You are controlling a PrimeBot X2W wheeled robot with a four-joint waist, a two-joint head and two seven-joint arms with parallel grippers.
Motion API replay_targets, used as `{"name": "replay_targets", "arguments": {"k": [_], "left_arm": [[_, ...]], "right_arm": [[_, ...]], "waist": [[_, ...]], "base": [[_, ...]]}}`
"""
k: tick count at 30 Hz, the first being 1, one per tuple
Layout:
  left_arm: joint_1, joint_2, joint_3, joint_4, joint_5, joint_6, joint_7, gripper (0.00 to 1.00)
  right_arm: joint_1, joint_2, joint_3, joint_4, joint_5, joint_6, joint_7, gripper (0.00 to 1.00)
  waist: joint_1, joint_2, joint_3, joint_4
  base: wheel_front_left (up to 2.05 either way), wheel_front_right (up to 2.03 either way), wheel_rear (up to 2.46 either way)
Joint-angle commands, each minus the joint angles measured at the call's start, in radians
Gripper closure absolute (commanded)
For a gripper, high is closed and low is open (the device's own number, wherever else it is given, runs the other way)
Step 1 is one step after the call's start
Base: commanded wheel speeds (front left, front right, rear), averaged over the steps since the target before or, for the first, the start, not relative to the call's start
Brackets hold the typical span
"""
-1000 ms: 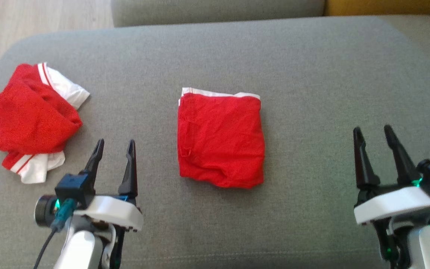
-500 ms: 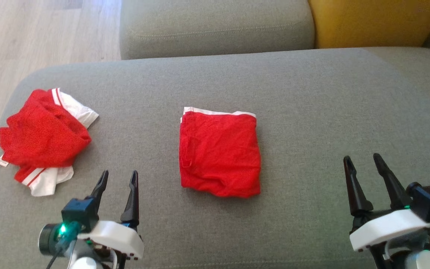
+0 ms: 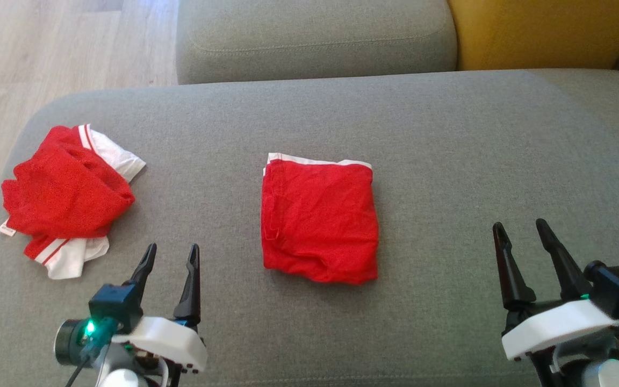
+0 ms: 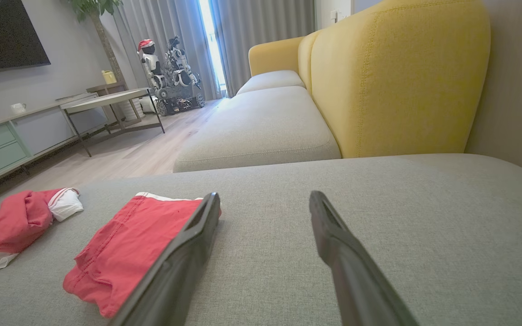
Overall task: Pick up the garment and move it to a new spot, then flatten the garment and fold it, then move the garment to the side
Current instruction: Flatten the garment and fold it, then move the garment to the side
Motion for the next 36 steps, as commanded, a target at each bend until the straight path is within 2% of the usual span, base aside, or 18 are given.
{"name": "replay_targets", "arguments": {"k": [1,23,28,36], "left_arm": [[-0.041,0.017,0.035,-0.038,-0.003,0.008,-0.008,0.0],[-0.068,0.028,0.023,-0.046,-0.002,0.025,-0.008,0.0],[-0.102,0.025,0.014,-0.058,0.004,0.022,-0.011,0.0],[-0.212,0.001,-0.014,-0.057,0.021,0.003,-0.039,0.0]], "right_arm": [[-0.028,-0.003,0.024,-0.039,-0.008,0.002,0.004,0.0],[-0.039,-0.006,0.022,-0.03,-0.017,0.002,0.014,0.0],[-0.06,-0.015,0.016,-0.034,-0.024,0.002,0.02,0.0],[-0.156,-0.053,0.044,0.024,-0.021,0.002,0.034,0.0]], "waist": [[0.0,0.0,0.001,0.0],[0.0,0.0,0.027,0.013],[0.0,0.0,0.072,0.036],[0.0,0.0,0.205,0.121]], "base": [[0.0,0.0,0.0],[0.0,0.0,0.0],[0.0,0.0,0.0],[0.0,0.0,0.0]]}}
